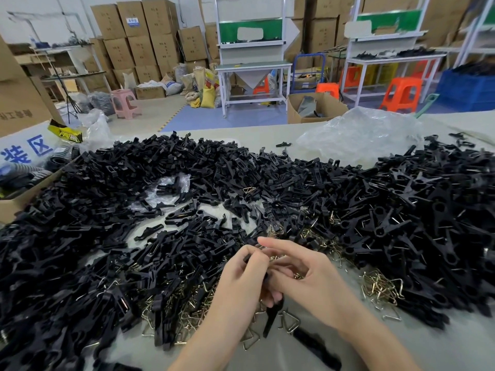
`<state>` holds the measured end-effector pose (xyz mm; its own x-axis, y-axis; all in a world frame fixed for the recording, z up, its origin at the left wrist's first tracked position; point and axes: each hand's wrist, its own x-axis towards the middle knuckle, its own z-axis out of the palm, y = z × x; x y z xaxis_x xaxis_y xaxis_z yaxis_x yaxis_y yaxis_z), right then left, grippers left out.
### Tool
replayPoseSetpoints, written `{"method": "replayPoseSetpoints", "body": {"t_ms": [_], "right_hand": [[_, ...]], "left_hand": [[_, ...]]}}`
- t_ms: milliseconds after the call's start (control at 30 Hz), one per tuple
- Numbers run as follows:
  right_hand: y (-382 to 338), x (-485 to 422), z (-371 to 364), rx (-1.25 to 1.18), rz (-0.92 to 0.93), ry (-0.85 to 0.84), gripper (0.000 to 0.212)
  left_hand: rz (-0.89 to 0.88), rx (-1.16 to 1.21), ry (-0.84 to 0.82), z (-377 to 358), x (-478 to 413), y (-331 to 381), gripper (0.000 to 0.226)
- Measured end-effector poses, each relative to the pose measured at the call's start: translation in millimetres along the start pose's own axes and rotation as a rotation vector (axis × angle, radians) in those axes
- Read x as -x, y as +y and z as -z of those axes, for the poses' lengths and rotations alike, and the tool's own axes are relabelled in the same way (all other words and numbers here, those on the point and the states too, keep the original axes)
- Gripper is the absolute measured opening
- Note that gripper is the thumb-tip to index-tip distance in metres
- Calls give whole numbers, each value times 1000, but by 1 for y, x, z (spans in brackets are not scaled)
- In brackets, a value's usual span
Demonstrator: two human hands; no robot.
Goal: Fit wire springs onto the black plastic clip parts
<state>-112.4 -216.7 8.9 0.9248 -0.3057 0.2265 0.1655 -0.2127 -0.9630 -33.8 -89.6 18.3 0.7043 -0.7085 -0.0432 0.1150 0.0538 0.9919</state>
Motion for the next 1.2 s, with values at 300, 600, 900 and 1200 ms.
{"method": "replayPoseSetpoints", "body": {"t_ms": [300, 600, 900, 1200], "right_hand": [[-1, -2, -3, -118, -31, -17, 49], [-4, -1, -2, -98, -48, -48, 49], [-3, 0, 0, -123, -69, -96, 58], [-4, 0, 0, -80, -70, -121, 65]], "left_hand": [[7, 35, 18, 1, -1, 2, 34], [-17, 64, 4, 0, 2, 1, 30], [-31, 59, -36, 1, 1, -3, 27], [-85, -87, 1, 7, -2, -8, 34]]}}
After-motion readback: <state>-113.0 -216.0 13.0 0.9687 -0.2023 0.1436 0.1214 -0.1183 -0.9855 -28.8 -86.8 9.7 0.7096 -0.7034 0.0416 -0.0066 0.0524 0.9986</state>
